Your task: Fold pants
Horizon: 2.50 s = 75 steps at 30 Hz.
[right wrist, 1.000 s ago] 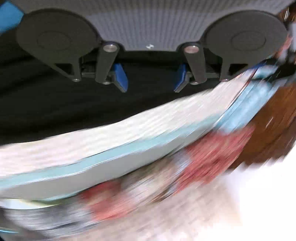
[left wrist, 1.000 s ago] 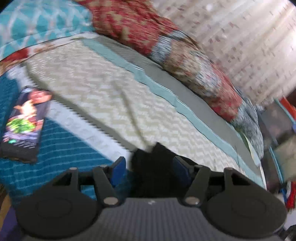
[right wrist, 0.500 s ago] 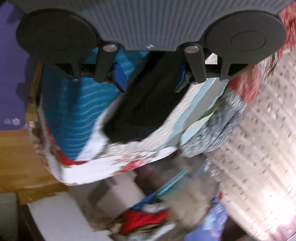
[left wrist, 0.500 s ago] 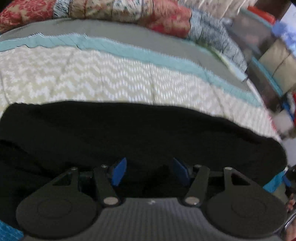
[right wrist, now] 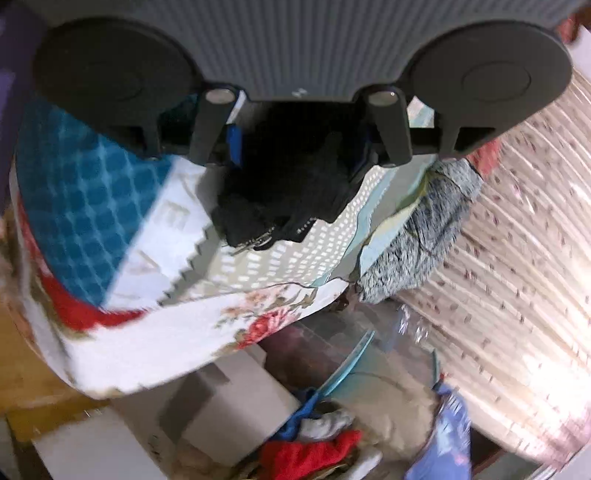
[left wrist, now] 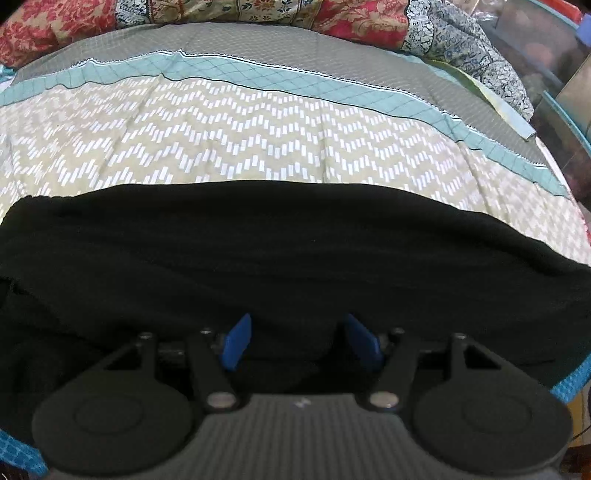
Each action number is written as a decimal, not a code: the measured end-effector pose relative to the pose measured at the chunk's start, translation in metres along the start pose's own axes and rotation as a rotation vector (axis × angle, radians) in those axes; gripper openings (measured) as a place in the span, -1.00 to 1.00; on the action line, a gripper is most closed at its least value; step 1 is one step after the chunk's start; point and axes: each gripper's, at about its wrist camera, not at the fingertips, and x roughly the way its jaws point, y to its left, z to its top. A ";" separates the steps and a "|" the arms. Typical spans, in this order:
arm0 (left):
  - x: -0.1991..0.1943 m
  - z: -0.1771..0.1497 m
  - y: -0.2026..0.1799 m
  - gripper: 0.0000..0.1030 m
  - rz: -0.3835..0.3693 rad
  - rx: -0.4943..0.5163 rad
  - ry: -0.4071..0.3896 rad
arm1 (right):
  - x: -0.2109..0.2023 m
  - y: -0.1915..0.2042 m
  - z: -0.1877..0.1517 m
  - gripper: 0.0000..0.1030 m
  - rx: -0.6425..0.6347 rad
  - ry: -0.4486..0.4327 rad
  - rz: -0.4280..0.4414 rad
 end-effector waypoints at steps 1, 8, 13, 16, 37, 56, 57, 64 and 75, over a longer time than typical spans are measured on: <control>0.000 0.000 -0.001 0.16 0.004 0.001 -0.001 | 0.002 0.000 0.000 -0.53 -0.008 0.022 0.003; -0.005 0.002 0.007 0.16 -0.028 -0.050 -0.009 | -0.030 0.061 -0.007 -0.70 -0.190 -0.007 0.113; -0.016 -0.004 0.017 0.16 -0.081 -0.095 -0.038 | -0.052 0.148 -0.053 -0.70 -0.539 0.071 0.251; -0.023 -0.009 0.025 0.16 -0.105 -0.106 -0.046 | -0.060 0.194 -0.108 -0.70 -0.785 0.172 0.327; -0.096 -0.055 0.173 0.26 -0.117 -0.371 -0.231 | -0.090 0.245 -0.210 0.40 -1.045 0.492 0.462; -0.117 -0.067 0.235 0.71 -0.172 -0.546 -0.360 | -0.084 0.272 -0.276 -0.04 -1.072 0.515 0.289; -0.116 -0.069 0.241 0.82 -0.168 -0.564 -0.358 | -0.089 0.276 -0.272 -0.04 -1.021 0.528 0.343; -0.078 -0.080 0.267 0.99 -0.258 -0.677 -0.259 | -0.082 0.329 -0.328 -0.57 -0.872 0.727 0.551; -0.055 -0.076 0.258 0.24 -0.371 -0.649 -0.243 | -0.010 0.352 -0.422 -0.73 -0.578 0.977 0.454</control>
